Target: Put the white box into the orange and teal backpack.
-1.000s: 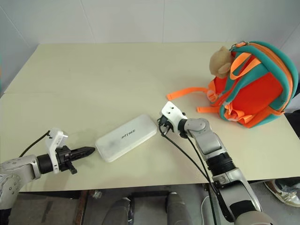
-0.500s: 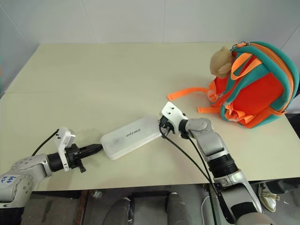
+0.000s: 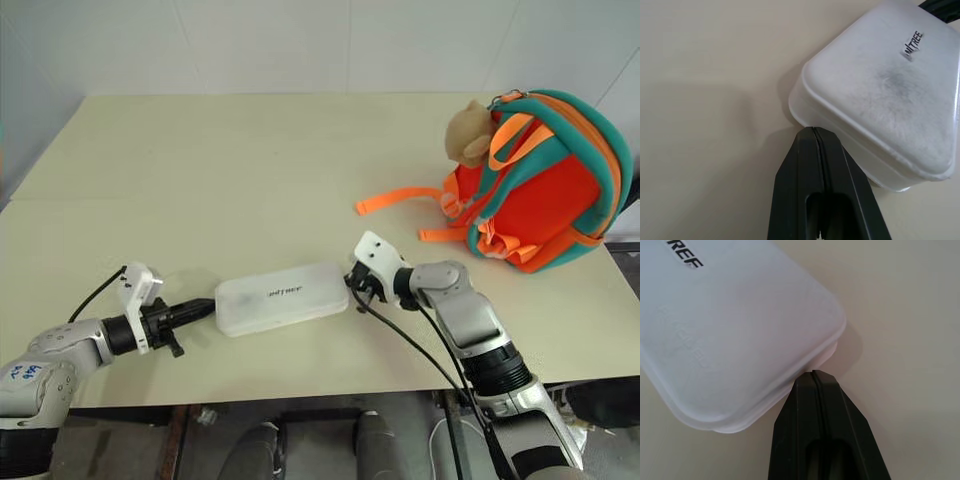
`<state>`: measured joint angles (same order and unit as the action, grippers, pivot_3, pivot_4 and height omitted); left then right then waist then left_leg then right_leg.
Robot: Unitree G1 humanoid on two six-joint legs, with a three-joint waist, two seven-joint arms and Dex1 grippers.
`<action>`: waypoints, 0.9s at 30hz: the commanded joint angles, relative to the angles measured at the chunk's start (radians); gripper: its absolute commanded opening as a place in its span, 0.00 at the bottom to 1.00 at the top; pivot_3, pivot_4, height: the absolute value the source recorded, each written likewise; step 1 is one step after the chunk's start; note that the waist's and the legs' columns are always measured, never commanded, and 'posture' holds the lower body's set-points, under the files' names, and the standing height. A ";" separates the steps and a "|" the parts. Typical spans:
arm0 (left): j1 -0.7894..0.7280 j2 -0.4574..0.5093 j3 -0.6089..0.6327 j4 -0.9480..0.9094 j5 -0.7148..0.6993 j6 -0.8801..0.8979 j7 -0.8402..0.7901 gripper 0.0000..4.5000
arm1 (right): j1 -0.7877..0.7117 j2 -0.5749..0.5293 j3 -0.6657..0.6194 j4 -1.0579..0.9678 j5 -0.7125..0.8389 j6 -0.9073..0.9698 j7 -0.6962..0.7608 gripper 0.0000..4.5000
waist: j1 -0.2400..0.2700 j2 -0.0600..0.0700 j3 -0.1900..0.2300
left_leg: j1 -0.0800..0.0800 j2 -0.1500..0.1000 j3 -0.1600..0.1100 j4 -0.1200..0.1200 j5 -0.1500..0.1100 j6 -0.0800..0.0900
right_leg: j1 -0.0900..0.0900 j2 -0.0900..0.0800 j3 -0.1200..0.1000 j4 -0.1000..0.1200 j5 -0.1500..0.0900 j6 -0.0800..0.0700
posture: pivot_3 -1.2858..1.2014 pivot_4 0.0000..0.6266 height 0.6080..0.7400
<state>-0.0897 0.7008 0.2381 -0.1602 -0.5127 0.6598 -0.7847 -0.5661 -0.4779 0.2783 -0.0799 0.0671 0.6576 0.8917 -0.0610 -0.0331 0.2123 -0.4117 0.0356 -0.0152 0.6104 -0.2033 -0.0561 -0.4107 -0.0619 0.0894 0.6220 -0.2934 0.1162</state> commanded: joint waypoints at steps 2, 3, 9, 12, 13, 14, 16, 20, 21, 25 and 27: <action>-0.003 0.030 0.019 0.003 -0.004 -0.032 -0.037 0.00 | 0.017 -0.007 0.047 -0.064 0.016 -0.009 0.034 0.00 | 0.000 0.000 0.000 | 0.000 0.000 0.000 -0.001 0.000 0.000 | 0.000 0.000 0.000 0.000 0.000 0.000 | 0.52 0.24 1.00; 0.004 0.044 0.028 0.007 -0.004 -0.033 -0.047 0.00 | 0.024 -0.013 0.047 -0.072 0.016 -0.007 0.035 0.00 | 0.000 -0.001 0.000 | 0.001 0.000 0.000 -0.001 0.000 0.000 | 0.000 0.000 0.000 0.000 0.000 -0.001 | 0.52 0.24 1.00; 0.005 0.092 0.062 0.033 0.003 -0.030 -0.054 0.00 | 0.040 -0.033 0.042 -0.086 0.016 0.001 0.030 0.00 | 0.001 -0.002 -0.001 | 0.001 0.001 0.001 -0.004 0.000 -0.001 | 0.000 0.000 0.000 -0.002 -0.001 -0.001 | 0.52 0.24 1.00; 0.003 0.117 0.081 0.042 -0.006 -0.024 -0.066 0.00 | 0.045 -0.044 0.040 -0.088 0.011 0.001 0.028 0.00 | 0.002 -0.002 -0.001 | 0.001 0.001 0.001 -0.005 0.000 -0.001 | -0.001 0.000 0.000 -0.002 -0.001 -0.002 | 0.52 0.24 1.00; 0.003 0.123 0.086 0.044 -0.007 -0.022 -0.068 0.00 | 0.047 -0.047 0.040 -0.090 0.011 0.001 0.028 0.00 | 0.002 -0.002 -0.001 | 0.001 0.001 0.001 -0.005 0.000 -0.001 | -0.001 0.000 0.000 -0.002 -0.001 -0.002 | 0.52 0.24 1.00; 0.005 0.129 0.090 0.046 -0.007 -0.023 -0.069 0.00 | 0.049 -0.049 0.038 -0.091 0.011 0.001 0.027 0.00 | 0.003 -0.002 -0.001 | 0.001 0.001 0.001 -0.006 0.000 -0.001 | -0.001 0.000 0.000 -0.002 -0.001 -0.002 | 0.52 0.24 1.00; -0.021 0.127 0.109 0.037 -0.031 -0.024 -0.075 0.00 | 0.052 -0.055 0.033 -0.095 0.012 0.004 0.025 0.00 | 0.004 -0.002 -0.001 | 0.001 0.001 0.001 -0.006 0.000 -0.001 | -0.001 -0.001 0.000 -0.003 -0.001 -0.002 | 0.52 0.24 1.00; -0.087 0.099 0.078 -0.007 -0.079 0.021 -0.068 0.00 | 0.051 -0.062 0.031 -0.095 0.013 0.004 0.022 0.00 | 0.008 -0.003 -0.002 | 0.001 0.001 0.000 -0.007 0.000 -0.001 | 0.000 -0.001 -0.001 -0.004 -0.001 -0.002 | 0.52 0.24 1.00; -0.095 0.094 0.058 -0.010 -0.074 0.025 -0.068 0.00 | 0.049 -0.063 0.031 -0.093 0.013 0.004 0.021 0.00 | 0.007 -0.003 -0.002 | 0.001 0.000 0.001 -0.007 0.000 -0.001 | 0.000 -0.001 -0.001 -0.004 -0.001 -0.002 | 0.52 0.24 1.00; -0.092 0.066 -0.008 -0.027 -0.073 0.046 -0.072 0.00 | 0.049 -0.064 0.026 -0.095 0.015 0.006 0.017 0.00 | 0.005 -0.003 -0.002 | 0.001 0.000 0.001 -0.007 0.000 -0.001 | 0.000 -0.001 -0.001 -0.004 -0.001 -0.002 | 0.52 0.24 1.00; -0.081 0.056 -0.043 -0.041 -0.071 0.064 -0.070 0.00 | 0.052 -0.068 0.025 -0.099 0.017 0.008 0.015 0.00 | 0.004 -0.003 -0.002 | 0.001 0.000 0.001 -0.007 -0.001 -0.001 | 0.000 -0.001 0.000 -0.004 -0.001 -0.002 | 0.52 0.24 1.00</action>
<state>-0.1834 0.7531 0.2126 -0.1615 -0.5785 0.7092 -0.8476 -0.5234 -0.5320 0.3093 -0.1562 0.0803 0.6580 0.9092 -0.0565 -0.0362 0.2106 -0.4110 0.0360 -0.0144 0.6030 -0.2038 -0.0569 -0.4111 -0.0622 0.0889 0.6187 -0.2945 0.1145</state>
